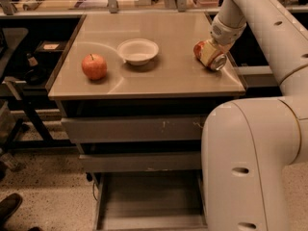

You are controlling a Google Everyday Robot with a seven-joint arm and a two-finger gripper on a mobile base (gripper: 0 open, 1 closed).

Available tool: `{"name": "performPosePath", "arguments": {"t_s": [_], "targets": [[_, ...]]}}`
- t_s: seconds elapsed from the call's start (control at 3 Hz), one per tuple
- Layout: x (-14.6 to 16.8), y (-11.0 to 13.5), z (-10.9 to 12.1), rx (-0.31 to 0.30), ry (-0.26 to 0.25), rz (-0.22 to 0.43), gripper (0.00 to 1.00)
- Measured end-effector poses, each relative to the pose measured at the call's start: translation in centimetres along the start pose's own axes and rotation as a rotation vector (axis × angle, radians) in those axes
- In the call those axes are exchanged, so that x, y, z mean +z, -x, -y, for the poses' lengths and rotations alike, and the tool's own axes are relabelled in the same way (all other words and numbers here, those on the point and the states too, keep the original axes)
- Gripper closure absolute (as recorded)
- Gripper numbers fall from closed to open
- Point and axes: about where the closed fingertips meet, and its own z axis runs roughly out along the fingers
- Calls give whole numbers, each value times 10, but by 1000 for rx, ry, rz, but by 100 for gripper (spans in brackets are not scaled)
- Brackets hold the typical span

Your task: Place coke can into bottom drawer

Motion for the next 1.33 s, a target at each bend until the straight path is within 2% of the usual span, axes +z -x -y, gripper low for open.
{"name": "performPosePath", "arguments": {"t_s": [0.33,0.67,1.0,1.33], "targets": [[0,0,0,0,0,0,100],[0,0,0,-8,-6,2,100],[-15,-14,1,-6,-30,3,100],[-32,-46,-3,22,-51,-11,100]]}}
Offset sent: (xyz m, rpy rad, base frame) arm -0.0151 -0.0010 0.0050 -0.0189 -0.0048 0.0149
